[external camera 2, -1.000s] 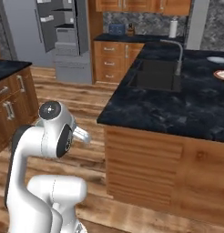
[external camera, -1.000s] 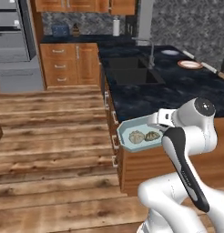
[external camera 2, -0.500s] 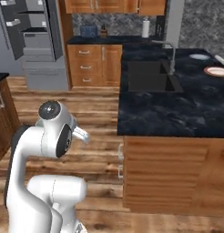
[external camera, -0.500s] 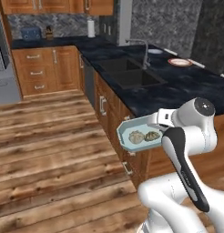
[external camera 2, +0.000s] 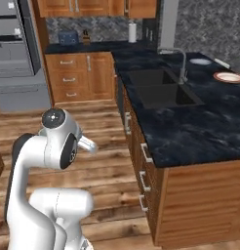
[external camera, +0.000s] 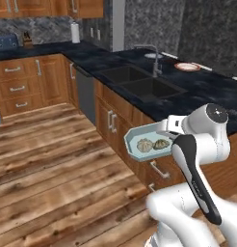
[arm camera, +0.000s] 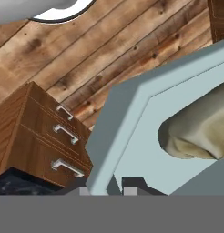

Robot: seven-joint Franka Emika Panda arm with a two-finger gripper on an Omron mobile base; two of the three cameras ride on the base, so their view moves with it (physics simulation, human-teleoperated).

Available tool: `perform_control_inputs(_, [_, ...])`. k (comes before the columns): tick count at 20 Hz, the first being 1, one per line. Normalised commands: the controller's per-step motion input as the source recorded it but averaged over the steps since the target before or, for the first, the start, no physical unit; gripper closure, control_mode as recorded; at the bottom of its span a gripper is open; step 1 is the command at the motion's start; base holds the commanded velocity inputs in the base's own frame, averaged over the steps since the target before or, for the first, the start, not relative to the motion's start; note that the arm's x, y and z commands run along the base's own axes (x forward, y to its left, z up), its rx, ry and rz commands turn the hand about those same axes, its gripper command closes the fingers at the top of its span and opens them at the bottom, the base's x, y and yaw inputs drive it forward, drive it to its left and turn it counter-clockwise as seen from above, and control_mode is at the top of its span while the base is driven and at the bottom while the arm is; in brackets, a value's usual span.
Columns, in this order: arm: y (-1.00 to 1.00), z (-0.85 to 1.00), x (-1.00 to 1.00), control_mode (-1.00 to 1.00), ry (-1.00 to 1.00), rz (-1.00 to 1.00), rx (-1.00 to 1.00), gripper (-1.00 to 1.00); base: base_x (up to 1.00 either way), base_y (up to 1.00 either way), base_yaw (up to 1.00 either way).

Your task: Place two dumplings into each of the tupperware containers and then place the containers in the fridge.

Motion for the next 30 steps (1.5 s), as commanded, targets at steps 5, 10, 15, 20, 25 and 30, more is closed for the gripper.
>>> perform_control_inputs(5, [0.0,0.0,0.0,1.0,0.0,0.0,0.0,1.0,0.83,1.0,-0.3])
perform_control_inputs(10, [0.0,0.0,0.0,1.0,0.0,0.0,0.0,1.0,0.88,1.0,-0.23])
perform_control_inputs(15, [0.0,0.0,0.0,1.0,0.0,0.0,0.0,1.0,0.88,1.0,-0.15])
perform_control_inputs(20, [0.0,0.0,0.0,1.0,0.0,0.0,0.0,1.0,0.95,1.0,-0.08])
perform_control_inputs(25, [0.0,0.0,0.0,1.0,0.0,0.0,0.0,1.0,1.0,1.0,-0.01])
perform_control_inputs(30, [0.0,0.0,0.0,1.0,0.0,0.0,0.0,1.0,1.0,1.0,0.0])
